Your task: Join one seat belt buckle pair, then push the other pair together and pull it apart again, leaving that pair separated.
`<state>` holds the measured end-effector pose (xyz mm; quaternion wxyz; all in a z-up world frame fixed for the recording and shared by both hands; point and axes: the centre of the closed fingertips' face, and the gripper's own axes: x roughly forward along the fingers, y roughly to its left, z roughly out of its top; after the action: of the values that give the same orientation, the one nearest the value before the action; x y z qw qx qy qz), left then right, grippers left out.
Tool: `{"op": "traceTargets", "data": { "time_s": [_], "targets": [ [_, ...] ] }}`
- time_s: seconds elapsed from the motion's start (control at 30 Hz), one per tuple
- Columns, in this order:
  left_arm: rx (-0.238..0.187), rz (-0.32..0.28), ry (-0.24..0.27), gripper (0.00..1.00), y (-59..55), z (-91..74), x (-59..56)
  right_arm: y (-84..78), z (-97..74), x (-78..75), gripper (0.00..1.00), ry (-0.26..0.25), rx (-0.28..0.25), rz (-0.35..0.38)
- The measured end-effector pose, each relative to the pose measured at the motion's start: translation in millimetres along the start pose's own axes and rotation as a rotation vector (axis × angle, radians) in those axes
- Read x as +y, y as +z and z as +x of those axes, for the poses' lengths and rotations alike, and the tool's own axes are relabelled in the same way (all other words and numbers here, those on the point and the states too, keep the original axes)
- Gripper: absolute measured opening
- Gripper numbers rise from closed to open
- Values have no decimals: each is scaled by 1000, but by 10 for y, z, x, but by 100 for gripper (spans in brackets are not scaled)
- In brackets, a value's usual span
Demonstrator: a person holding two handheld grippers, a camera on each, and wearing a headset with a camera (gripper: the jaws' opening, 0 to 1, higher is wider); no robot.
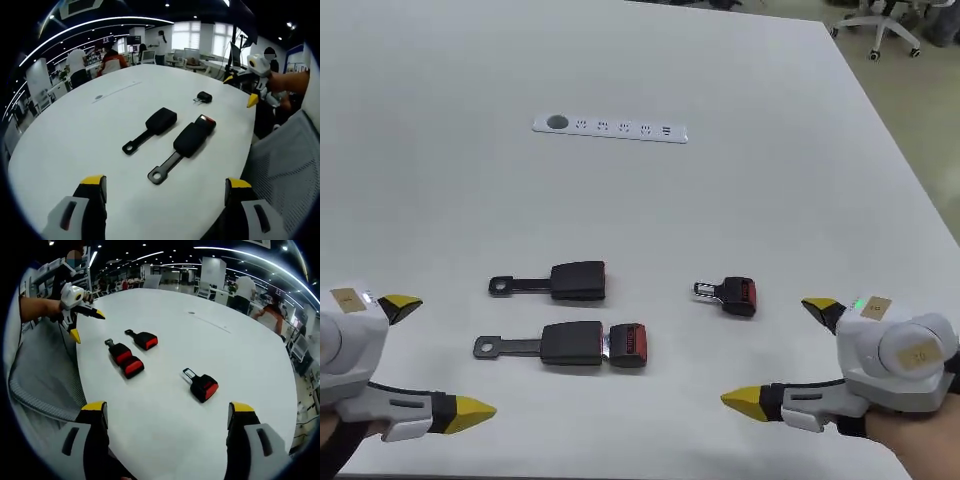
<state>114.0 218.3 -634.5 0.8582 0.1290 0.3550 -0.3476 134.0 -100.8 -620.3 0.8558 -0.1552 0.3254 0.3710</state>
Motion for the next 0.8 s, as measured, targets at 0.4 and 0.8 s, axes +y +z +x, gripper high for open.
{"op": "traceTargets", "data": {
  "time_s": [0.4,0.8],
  "targets": [
    [1,-20,22,100,-71,-24,-19,78,39,75,100,-26,-18,37],
    [-18,-49,31,100,-125,-65,8,46,22,49,100,-34,-12,40]
  ]
}}
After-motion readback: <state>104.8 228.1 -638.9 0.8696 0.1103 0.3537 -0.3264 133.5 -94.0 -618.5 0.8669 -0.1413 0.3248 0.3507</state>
